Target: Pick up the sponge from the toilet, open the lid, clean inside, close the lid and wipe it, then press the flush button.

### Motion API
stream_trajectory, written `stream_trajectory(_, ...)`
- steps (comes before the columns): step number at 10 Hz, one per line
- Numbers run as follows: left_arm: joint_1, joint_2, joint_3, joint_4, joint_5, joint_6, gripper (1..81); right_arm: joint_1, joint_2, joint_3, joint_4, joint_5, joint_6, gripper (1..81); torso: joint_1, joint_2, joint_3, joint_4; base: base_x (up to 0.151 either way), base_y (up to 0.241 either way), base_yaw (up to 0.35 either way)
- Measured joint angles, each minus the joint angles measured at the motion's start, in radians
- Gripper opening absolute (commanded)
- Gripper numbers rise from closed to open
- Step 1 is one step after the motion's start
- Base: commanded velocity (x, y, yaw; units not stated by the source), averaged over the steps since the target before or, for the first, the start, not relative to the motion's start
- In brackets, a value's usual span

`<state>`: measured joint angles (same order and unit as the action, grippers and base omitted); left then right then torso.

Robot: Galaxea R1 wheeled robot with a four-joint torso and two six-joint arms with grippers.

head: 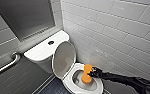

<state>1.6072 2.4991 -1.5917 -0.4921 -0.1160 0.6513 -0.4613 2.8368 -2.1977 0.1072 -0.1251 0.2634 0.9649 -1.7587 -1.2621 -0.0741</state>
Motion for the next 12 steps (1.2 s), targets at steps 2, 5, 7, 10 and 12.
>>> stream_trajectory(2,0.000,-0.001,0.000,0.000,-0.008,0.002,81.1,-0.024,-0.084,0.117,0.001,0.009,0.000,1.0,0.000,0.000,0.000,0.000,0.000,0.000,0.000)
stream_trajectory(5,0.000,0.000,0.000,0.000,-0.008,0.010,81.1,-0.130,-0.208,0.227,0.003,0.071,0.001,1.0,0.000,0.000,0.000,0.000,0.000,0.000,0.000)
stream_trajectory(7,0.000,0.000,0.000,0.000,-0.009,0.027,81.1,-0.161,-0.269,0.313,0.004,0.093,0.007,1.0,0.000,0.000,0.000,0.000,0.000,0.000,0.000)
stream_trajectory(10,0.000,0.016,0.000,0.000,-0.009,0.045,81.1,-0.217,-0.390,0.431,0.004,0.117,0.008,1.0,0.000,-0.001,0.000,0.000,0.000,0.000,0.000)
stream_trajectory(12,0.000,0.011,0.000,0.000,-0.010,0.055,81.1,-0.289,-0.436,0.471,0.008,0.196,0.010,1.0,0.000,-0.001,0.000,0.000,0.000,0.000,0.000)
